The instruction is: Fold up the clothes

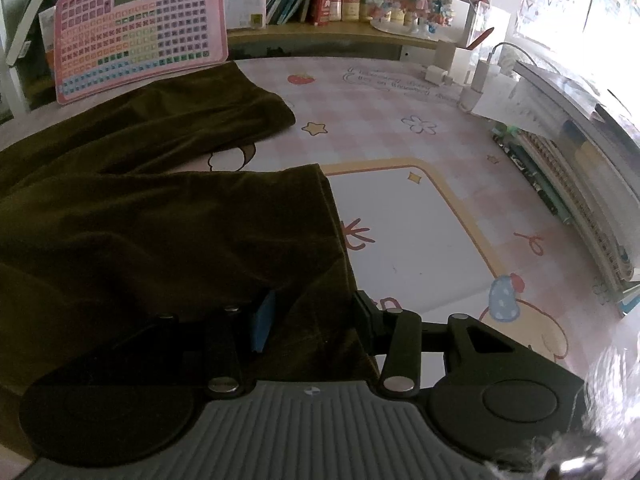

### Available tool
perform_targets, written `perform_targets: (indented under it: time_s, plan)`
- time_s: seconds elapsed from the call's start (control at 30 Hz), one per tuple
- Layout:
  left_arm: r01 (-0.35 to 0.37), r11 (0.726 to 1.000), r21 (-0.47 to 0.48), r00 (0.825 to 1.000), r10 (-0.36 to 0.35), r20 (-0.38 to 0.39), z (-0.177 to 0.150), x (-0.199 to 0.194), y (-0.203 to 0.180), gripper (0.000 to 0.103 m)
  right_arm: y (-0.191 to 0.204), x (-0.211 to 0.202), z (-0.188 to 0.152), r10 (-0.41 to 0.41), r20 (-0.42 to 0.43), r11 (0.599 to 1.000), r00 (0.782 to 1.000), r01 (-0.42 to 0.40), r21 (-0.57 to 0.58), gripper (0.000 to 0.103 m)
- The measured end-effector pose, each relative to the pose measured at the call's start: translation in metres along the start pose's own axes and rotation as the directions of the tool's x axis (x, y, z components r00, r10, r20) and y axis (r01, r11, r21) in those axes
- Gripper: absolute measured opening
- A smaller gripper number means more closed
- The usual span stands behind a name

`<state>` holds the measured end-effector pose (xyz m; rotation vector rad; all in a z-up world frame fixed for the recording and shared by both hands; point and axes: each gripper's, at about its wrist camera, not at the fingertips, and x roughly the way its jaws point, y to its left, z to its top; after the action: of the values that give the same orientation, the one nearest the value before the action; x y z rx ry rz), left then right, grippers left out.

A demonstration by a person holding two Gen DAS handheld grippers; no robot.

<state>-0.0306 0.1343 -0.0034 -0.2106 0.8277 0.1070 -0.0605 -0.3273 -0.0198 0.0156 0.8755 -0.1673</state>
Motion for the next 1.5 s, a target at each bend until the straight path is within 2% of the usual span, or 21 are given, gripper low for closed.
perform_targets:
  time_s: [0.17, 0.37, 0.67, 0.73, 0.77, 0.83, 0.93, 1.07, 1.2, 1.4, 1.5]
  plan:
    - [-0.075, 0.991, 0.111, 0.997, 0.077, -0.008, -0.002, 0.012, -0.015, 0.078, -0.002, -0.001, -0.001, 0.005, 0.001, 1.000, 1.000, -0.005, -0.001, 0.041]
    - [-0.089, 0.993, 0.072, 0.996, 0.090, -0.005, -0.003, 0.010, -0.003, 0.080, -0.003, 0.001, 0.000, 0.030, 0.016, 1.000, 0.999, -0.030, 0.010, 0.041]
    - [-0.149, 0.989, 0.011, 0.989, 0.149, 0.001, -0.007, 0.005, 0.004, 0.081, 0.011, 0.013, 0.016, 0.073, 0.030, 0.994, 0.997, -0.070, -0.086, 0.040]
    - [-0.161, 0.987, 0.002, 0.987, 0.162, -0.008, -0.006, 0.006, 0.000, 0.080, 0.012, 0.018, 0.020, 0.068, 0.044, 0.990, 0.997, -0.062, -0.126, 0.043]
    - [-0.165, 0.986, 0.002, 0.986, 0.165, -0.013, -0.006, 0.006, -0.002, 0.080, 0.010, 0.021, 0.023, 0.060, 0.046, 0.990, 0.997, -0.053, -0.132, 0.047]
    - [-0.167, 0.986, 0.012, 0.986, 0.167, -0.019, -0.006, 0.007, -0.007, 0.080, 0.006, 0.027, 0.030, 0.042, 0.050, 0.990, 0.998, -0.035, -0.139, 0.048]
    - [-0.160, 0.987, 0.023, 0.987, 0.161, -0.021, -0.004, 0.010, -0.012, 0.081, -0.004, 0.038, 0.042, 0.010, 0.054, 0.991, 0.998, -0.002, -0.137, 0.048]
    - [-0.146, 0.989, 0.038, 0.989, 0.147, -0.023, -0.002, 0.014, -0.015, 0.083, -0.009, 0.047, 0.051, 0.004, 0.058, 0.988, 0.998, 0.005, -0.155, 0.049]
    - [-0.135, 0.991, 0.028, 0.990, 0.136, -0.033, -0.001, 0.008, -0.012, 0.083, -0.011, 0.044, 0.052, 0.000, 0.038, 0.994, 0.999, 0.005, -0.114, 0.048]
    - [-0.054, 0.999, -0.010, 0.998, 0.054, 0.025, -0.009, -0.026, -0.001, 0.083, -0.018, 0.002, 0.016, 0.039, 0.057, 0.999, 0.998, -0.039, -0.013, 0.048]
    - [-0.022, 1.000, 0.016, 0.999, 0.022, 0.025, -0.016, -0.034, -0.001, 0.083, -0.022, -0.011, -0.006, 0.032, 0.035, 0.999, 0.999, -0.033, 0.029, 0.048]
